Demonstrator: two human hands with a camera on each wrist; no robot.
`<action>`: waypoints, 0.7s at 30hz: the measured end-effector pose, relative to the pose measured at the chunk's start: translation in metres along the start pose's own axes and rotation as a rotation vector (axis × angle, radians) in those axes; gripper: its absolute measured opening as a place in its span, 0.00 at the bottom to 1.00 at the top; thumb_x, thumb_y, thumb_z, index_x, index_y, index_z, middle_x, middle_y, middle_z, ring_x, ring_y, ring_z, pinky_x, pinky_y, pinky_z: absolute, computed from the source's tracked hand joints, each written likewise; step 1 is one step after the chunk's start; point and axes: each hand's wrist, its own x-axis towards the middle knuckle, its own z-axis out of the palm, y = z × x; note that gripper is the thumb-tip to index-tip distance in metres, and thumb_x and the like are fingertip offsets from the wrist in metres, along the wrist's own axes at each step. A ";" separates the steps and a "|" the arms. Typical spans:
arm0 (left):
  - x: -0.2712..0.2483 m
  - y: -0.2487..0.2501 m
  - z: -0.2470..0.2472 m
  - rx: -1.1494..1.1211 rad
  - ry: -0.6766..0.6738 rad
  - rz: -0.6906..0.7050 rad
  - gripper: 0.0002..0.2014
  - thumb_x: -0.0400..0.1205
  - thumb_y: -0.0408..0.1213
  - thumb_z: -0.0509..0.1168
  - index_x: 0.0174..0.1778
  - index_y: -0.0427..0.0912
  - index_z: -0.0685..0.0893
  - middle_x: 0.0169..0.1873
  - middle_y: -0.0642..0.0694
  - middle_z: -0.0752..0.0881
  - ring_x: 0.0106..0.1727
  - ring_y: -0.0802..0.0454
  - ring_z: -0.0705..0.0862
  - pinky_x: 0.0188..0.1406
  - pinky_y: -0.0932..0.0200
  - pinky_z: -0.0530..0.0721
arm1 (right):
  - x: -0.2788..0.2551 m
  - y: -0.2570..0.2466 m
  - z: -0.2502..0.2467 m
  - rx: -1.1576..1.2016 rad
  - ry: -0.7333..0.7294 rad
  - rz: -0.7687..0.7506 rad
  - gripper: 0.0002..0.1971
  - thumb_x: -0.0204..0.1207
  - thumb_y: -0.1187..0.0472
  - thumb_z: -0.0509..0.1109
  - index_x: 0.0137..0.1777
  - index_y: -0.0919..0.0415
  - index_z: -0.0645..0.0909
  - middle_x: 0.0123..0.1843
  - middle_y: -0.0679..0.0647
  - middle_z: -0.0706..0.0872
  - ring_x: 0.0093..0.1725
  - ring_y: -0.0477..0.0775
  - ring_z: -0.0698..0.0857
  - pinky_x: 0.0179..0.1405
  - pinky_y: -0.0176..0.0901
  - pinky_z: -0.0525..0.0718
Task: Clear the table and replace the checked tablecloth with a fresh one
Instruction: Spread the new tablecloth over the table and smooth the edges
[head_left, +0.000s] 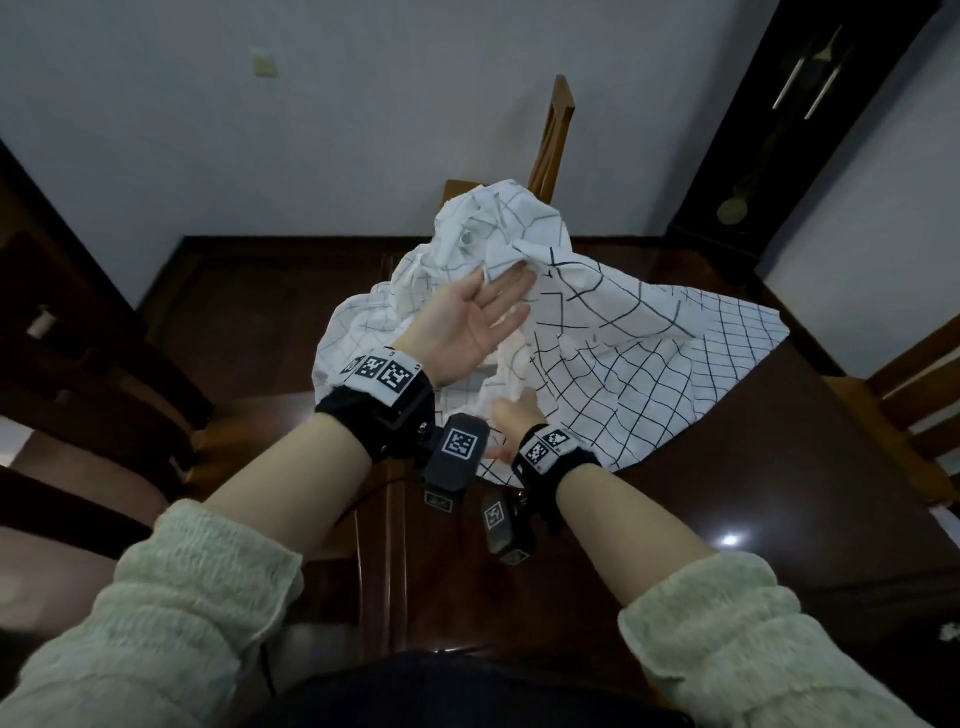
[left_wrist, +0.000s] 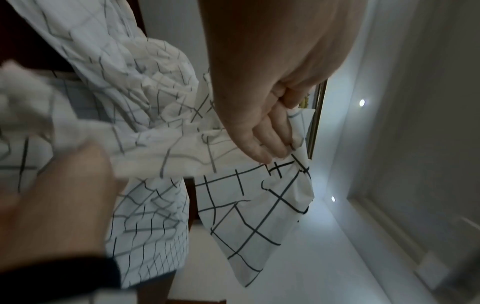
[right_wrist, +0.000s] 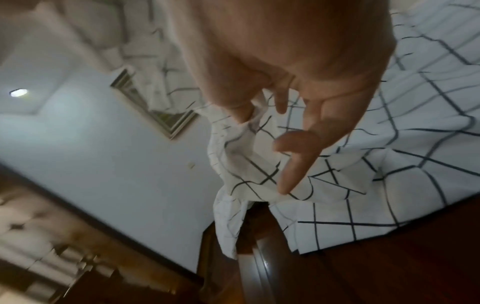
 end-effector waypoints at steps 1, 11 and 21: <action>0.000 0.005 -0.005 -0.005 0.038 0.018 0.17 0.90 0.38 0.47 0.62 0.38 0.80 0.53 0.44 0.89 0.66 0.53 0.82 0.64 0.55 0.80 | 0.003 0.002 -0.007 -0.004 0.006 0.005 0.25 0.78 0.62 0.62 0.75 0.59 0.65 0.68 0.67 0.76 0.60 0.68 0.82 0.54 0.58 0.88; 0.015 0.016 -0.053 0.042 0.337 0.089 0.17 0.90 0.34 0.44 0.65 0.37 0.77 0.69 0.44 0.80 0.73 0.50 0.77 0.68 0.58 0.75 | 0.004 -0.065 -0.136 0.088 0.600 -0.391 0.20 0.78 0.73 0.57 0.70 0.63 0.75 0.63 0.59 0.80 0.61 0.61 0.80 0.50 0.42 0.73; 0.020 0.024 -0.069 0.036 0.433 0.253 0.19 0.91 0.41 0.43 0.63 0.37 0.76 0.73 0.43 0.76 0.74 0.51 0.75 0.66 0.59 0.74 | -0.011 -0.078 -0.205 -0.817 0.928 -0.605 0.14 0.77 0.61 0.64 0.62 0.59 0.79 0.62 0.59 0.80 0.61 0.63 0.78 0.59 0.54 0.71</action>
